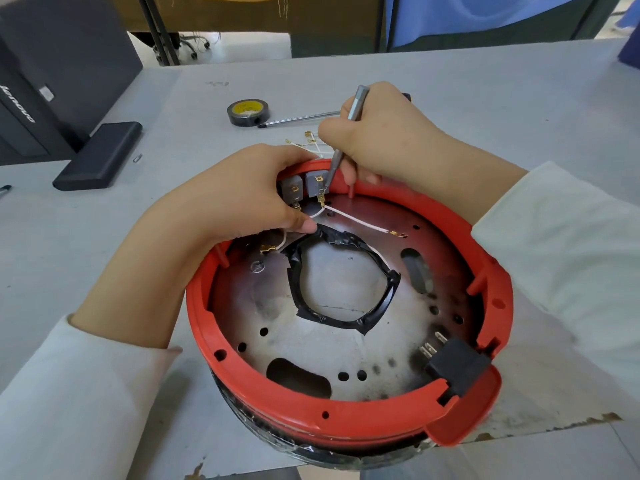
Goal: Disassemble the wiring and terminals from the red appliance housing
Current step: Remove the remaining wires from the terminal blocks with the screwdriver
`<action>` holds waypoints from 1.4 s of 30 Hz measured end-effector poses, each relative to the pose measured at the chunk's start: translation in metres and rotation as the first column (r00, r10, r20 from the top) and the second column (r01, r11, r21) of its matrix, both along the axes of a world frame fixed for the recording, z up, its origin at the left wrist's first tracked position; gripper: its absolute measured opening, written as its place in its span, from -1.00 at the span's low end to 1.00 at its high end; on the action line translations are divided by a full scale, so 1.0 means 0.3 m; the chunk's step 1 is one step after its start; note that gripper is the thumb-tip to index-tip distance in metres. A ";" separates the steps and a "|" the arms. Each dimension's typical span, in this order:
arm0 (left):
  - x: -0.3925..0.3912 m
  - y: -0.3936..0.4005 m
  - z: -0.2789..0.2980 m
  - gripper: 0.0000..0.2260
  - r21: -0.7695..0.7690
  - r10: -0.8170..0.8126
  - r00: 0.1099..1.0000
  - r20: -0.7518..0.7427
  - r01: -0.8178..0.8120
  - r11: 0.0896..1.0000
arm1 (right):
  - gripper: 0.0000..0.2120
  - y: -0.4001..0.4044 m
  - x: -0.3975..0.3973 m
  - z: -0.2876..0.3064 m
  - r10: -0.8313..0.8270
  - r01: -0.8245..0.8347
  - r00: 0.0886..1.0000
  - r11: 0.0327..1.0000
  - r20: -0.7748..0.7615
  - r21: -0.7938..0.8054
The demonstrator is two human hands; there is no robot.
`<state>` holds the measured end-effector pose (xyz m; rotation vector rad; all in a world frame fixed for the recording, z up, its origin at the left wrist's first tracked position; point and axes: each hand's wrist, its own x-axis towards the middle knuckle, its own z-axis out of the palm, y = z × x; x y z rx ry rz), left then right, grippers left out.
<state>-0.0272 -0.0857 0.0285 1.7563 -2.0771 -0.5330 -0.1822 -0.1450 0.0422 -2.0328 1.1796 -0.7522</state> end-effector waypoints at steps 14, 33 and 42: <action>-0.007 -0.001 -0.011 -0.74 0.025 0.004 0.990 -0.137 0.000 1.000 | -0.66 0.022 -0.016 -0.039 0.003 0.008 0.995 0.993 0.103 -0.115; -0.022 0.004 -0.001 -0.67 -0.131 0.040 0.999 0.014 -0.038 0.991 | -0.65 0.026 -0.019 -0.047 0.044 -0.030 0.995 0.987 0.086 -0.156; -0.019 0.003 0.001 -0.68 -0.129 0.025 1.000 -0.019 -0.027 0.991 | -0.68 0.000 -0.006 -0.036 0.057 -0.052 0.994 0.997 0.098 -0.052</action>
